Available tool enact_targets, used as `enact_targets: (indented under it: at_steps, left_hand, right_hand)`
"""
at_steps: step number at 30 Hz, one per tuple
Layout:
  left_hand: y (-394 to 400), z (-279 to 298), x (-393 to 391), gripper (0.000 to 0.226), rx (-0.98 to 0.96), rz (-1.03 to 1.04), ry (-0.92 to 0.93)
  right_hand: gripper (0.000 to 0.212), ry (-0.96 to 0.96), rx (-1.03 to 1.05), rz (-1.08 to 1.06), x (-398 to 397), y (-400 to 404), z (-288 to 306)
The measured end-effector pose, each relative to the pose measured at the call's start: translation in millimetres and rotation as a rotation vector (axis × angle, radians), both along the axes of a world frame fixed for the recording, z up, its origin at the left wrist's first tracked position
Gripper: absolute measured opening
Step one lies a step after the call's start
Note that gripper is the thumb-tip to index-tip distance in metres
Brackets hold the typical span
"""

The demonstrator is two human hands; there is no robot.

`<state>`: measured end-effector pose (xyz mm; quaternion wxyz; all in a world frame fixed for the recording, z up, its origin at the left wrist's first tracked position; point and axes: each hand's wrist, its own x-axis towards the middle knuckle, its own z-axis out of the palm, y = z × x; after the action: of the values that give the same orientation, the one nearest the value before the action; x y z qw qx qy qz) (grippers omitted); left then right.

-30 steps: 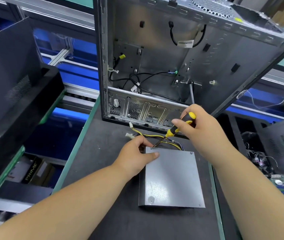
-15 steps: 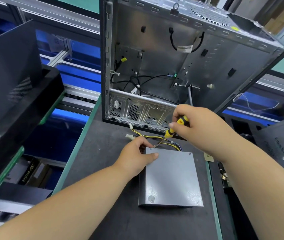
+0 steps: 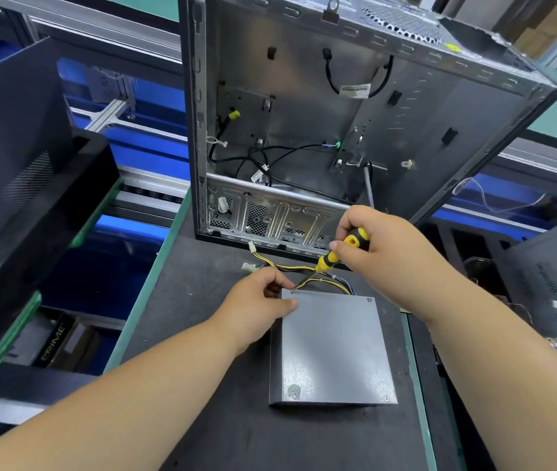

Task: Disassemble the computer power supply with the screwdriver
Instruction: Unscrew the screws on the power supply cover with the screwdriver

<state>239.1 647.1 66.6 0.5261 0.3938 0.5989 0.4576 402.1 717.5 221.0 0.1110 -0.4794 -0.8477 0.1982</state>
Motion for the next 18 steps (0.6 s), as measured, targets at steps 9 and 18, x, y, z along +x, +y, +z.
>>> enact_targets:
  at_steps: [9,18]
  left_hand:
    - [2.0,-0.1,0.3,0.026,-0.004,0.016,0.031]
    - [1.8,-1.5,2.3,0.023,0.002,0.036,-0.016]
  right_hand:
    - [0.015,-0.108,0.032,0.068,-3.2,2.2,2.5]
    - [0.018,-0.142,0.001,0.083,-0.5,-1.5,5.9]
